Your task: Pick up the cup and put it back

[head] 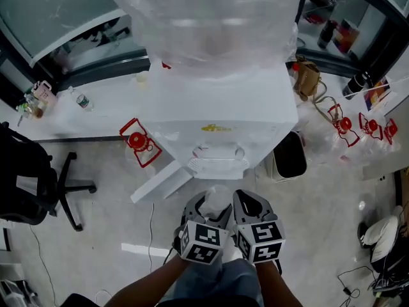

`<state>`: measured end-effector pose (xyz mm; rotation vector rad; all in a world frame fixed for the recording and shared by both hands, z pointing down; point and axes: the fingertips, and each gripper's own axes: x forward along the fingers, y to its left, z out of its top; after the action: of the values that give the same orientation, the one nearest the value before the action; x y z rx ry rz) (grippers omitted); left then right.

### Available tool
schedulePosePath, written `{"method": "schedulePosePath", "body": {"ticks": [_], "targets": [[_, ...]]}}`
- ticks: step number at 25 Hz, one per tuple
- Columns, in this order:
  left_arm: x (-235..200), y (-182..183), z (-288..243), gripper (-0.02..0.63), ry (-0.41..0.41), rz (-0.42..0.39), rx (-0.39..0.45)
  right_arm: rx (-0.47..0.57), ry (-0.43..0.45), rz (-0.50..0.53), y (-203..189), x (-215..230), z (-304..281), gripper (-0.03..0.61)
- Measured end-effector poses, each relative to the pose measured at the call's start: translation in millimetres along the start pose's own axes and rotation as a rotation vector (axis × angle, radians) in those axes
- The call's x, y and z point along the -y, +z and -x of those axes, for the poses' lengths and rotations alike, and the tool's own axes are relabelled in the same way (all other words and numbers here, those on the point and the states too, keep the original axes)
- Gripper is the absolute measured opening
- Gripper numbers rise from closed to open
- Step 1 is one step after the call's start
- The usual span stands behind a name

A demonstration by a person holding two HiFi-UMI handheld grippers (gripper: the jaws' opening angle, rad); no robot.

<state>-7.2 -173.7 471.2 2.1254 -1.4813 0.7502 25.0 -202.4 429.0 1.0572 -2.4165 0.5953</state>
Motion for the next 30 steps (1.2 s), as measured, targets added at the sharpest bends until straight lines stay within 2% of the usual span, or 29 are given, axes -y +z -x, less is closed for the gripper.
{"method": "schedulePosePath", "body": {"ticks": [7, 21, 30], "targets": [[-17.4, -42.8, -48.8, 0.276, 0.009, -0.047, 0.027, 0.019, 0.02, 0.012, -52.6, 11.9, -55.3, 0.021], [-51.0, -153.8, -155.5, 0.276, 0.023, -0.067, 0.035, 0.074, 0.023, 0.037, -152.6, 47.1, -155.4, 0.021], [-66.5, -196.0, -237.4, 0.276, 0.036, -0.094, 0.074, 0.12, 0.004, 0.073, -198.9, 80.2, -205.7, 0.021]]}}
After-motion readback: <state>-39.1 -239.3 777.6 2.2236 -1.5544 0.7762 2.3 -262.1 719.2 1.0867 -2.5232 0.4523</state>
